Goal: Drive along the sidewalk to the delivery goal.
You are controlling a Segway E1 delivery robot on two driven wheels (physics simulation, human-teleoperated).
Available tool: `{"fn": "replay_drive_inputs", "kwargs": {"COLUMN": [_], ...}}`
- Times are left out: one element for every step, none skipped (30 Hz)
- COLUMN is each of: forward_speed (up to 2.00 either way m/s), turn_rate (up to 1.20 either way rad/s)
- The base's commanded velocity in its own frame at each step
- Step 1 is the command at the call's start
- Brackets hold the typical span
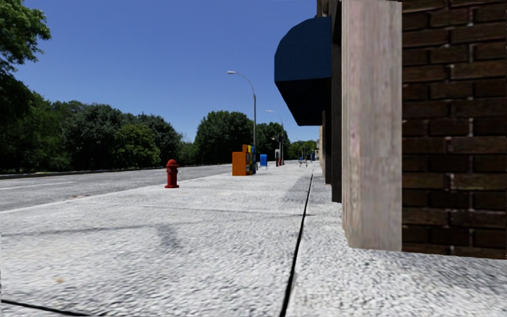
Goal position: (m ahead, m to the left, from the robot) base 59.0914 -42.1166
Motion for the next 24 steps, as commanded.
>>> {"fn": "replay_drive_inputs", "kwargs": {"forward_speed": [2.0, 2.0, 2.0, 2.0, 2.0, 2.0, 2.0, 2.0, 2.0, 2.0, 2.0, 2.0, 2.0, 2.0, 2.0, 2.0, 2.0, 2.0, 2.0, 2.0, 2.0, 2.0, 2.0, 2.0], "turn_rate": [0.06, 0.06, 0.0, 0.0, 0.0, 0.0, 0.0, 0.0, 0.0, 0.0, 0.0, 0.0, 0.0, 0.0, 0.0, 0.0, 0.0, 0.0, 0.0, 0.0, 0.0, 0.0, 0.0, -0.12]}}
